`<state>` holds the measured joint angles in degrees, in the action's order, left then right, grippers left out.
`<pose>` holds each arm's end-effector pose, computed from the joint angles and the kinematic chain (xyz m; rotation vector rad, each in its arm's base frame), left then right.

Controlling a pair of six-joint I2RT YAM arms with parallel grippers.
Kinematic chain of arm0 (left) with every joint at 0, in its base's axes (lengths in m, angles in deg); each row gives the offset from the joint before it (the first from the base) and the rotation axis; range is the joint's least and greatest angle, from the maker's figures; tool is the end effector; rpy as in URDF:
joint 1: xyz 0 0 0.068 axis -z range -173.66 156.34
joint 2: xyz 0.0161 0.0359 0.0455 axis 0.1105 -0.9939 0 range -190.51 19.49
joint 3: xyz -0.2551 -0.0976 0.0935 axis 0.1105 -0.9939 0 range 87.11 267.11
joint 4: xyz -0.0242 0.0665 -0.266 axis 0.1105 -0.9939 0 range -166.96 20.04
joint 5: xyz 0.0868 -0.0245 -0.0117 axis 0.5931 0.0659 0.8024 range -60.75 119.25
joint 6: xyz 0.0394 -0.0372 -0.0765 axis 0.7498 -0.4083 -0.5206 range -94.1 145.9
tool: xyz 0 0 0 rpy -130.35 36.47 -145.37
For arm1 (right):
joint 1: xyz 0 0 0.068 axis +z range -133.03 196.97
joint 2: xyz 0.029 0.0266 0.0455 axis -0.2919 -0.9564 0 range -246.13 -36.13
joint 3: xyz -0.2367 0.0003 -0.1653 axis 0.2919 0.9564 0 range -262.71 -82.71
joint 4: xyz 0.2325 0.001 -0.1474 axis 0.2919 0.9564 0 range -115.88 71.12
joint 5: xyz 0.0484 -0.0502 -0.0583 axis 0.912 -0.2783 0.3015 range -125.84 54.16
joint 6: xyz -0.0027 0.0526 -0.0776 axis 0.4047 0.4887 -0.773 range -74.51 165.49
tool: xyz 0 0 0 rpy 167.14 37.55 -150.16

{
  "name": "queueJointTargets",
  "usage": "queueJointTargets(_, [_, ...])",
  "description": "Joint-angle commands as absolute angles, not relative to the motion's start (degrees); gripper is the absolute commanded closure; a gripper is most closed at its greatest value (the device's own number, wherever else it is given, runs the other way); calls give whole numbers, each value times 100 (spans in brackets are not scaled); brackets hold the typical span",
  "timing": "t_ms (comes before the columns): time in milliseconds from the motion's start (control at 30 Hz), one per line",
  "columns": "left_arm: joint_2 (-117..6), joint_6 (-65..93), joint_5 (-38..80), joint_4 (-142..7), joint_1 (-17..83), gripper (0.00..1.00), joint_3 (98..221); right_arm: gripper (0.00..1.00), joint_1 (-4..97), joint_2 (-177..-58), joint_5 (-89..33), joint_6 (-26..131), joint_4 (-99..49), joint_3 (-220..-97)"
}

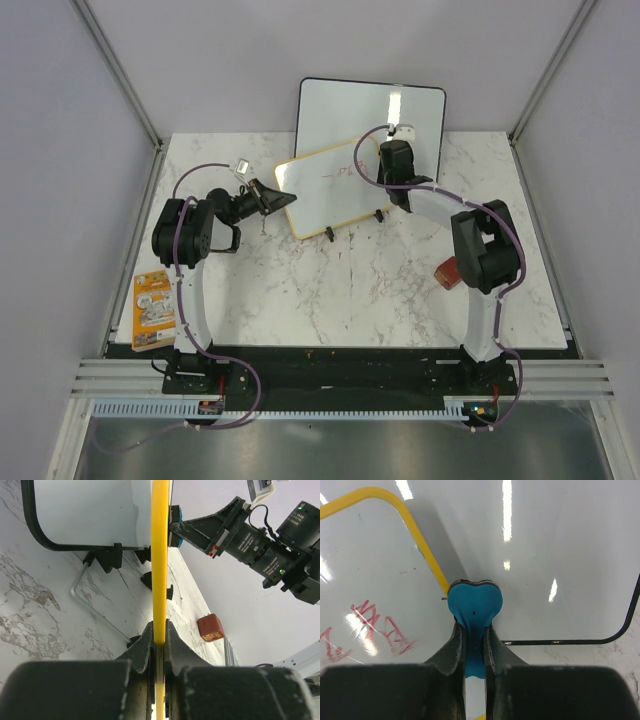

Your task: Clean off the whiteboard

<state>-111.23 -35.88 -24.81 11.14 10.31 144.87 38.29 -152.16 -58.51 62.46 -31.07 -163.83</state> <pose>0.4529 -0.1001 0.1128 0.0468 1.7094 -1.5542 0.4985 0.1596 0.1907 0.1593 2.0396 0.0022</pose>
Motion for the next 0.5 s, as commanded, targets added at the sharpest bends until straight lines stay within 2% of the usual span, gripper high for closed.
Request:
queueJointTargets(0, [-11314, -3448, -3025, 2531, 1100, 98, 14450, 100, 3885, -15434, -5379, 5833, -2965, -16734])
queueJointTargets(267, [-11305, -3439, -3051, 2531, 1118, 98, 14450, 100, 4536, -15496, -5561, 5375, -3264, -16840])
queueJointTargets(467, [-11296, -3422, -3069, 2531, 1126, 98, 14459, 100, 4764, -15926, -5123, 5270, -3151, -17464])
